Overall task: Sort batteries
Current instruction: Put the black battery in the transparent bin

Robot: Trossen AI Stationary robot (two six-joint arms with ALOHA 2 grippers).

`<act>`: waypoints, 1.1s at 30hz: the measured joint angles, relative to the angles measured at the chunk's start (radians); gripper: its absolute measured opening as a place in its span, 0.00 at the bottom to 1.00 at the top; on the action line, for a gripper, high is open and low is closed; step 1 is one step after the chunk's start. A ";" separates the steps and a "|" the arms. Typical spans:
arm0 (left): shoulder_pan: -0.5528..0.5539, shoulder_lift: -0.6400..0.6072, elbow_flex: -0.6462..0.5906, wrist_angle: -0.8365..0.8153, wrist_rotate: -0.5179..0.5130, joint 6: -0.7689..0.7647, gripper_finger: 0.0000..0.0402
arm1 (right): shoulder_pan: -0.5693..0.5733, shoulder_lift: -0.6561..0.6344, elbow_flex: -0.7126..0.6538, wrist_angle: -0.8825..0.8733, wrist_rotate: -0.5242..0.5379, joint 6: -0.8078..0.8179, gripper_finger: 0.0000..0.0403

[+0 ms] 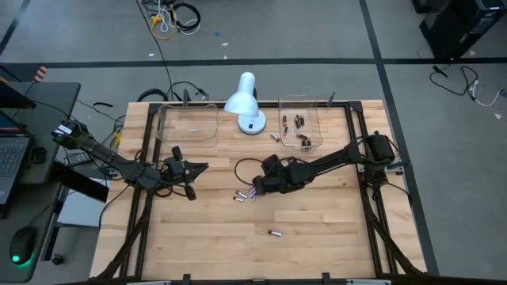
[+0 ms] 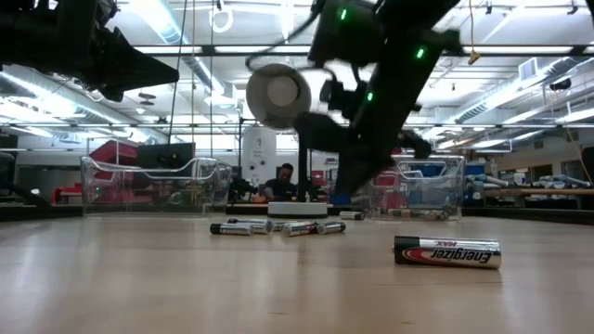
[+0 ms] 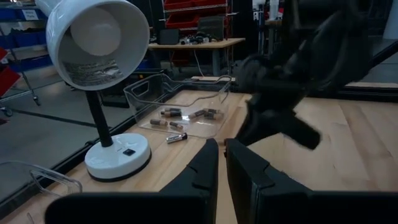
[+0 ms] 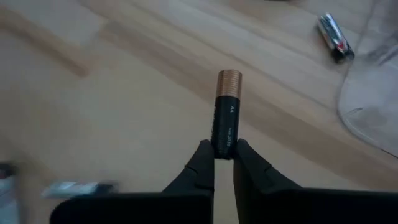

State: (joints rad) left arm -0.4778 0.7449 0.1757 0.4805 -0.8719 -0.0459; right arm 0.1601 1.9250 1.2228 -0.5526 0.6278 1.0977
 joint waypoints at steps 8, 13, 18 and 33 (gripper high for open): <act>0.000 0.000 0.000 -0.001 0.000 -0.011 0.08 | 0.039 -0.108 0.002 0.012 0.033 -0.106 0.05; 0.000 0.000 0.000 -0.001 0.000 -0.011 0.08 | 0.064 -0.155 0.002 0.089 -0.015 -0.357 0.05; 0.000 0.000 0.000 -0.005 0.000 -0.011 0.08 | 0.065 -0.187 0.002 0.202 -0.126 -0.515 0.05; 0.000 0.000 0.000 -0.018 0.000 -0.011 0.08 | -0.003 -0.371 0.004 -0.002 0.037 -0.418 0.05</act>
State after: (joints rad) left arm -0.4779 0.7449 0.1757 0.4629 -0.8719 -0.0574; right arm 0.1569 1.5544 1.2269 -0.5545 0.6649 0.6800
